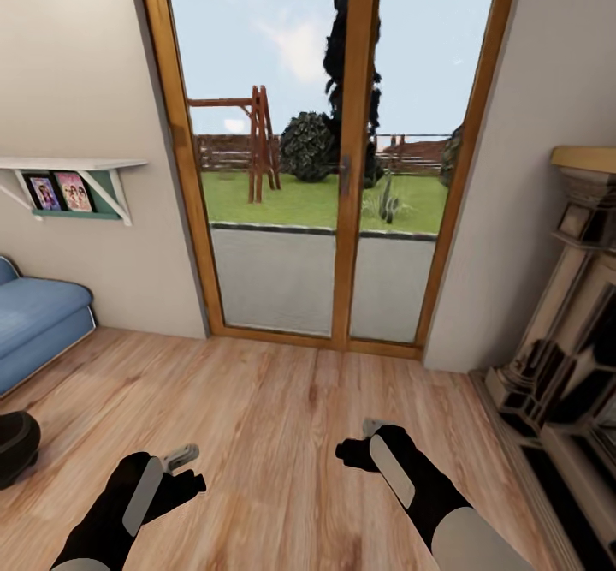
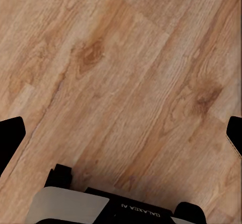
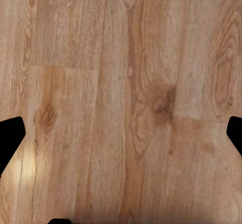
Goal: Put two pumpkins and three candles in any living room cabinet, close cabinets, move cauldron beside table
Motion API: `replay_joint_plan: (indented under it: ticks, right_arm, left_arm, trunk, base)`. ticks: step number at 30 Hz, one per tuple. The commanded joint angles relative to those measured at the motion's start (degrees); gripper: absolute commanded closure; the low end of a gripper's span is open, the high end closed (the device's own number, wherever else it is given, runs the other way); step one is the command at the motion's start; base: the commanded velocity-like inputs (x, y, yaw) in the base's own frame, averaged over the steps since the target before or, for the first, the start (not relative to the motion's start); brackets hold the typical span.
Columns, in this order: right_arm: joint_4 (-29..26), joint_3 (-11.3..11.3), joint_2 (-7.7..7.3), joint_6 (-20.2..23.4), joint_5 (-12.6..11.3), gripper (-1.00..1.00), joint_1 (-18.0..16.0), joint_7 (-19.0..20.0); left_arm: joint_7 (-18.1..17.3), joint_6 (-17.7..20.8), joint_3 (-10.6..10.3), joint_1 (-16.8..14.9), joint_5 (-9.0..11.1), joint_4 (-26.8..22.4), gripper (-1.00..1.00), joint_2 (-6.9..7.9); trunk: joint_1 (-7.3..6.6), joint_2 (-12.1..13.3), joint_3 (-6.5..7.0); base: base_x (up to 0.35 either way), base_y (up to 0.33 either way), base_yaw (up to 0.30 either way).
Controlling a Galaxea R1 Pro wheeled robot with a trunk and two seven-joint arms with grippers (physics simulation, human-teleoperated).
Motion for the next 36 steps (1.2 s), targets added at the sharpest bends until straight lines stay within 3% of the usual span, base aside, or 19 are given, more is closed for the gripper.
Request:
replay_joint_plan:
  ticks: [1,36]
  right_arm:
    - [0.01,0.00,0.00,0.00,0.05,-1.00,0.00,0.01]
    - [0.28,0.29,0.17,0.17,0.31,-1.00,0.00,-0.50]
  left_arm:
    - [0.00,0.00,-0.01,0.00,0.01,0.00,-1.00,0.00]
    - [0.00,-0.08,-0.08,0.00,-0.02,0.11,-1.00,0.00]
  trunk:
    - [0.00,0.00,0.00]
    - [0.00,0.00,-0.47]
  base:
    - [0.331,0.000,0.018]
    - [0.331,0.000,0.260]
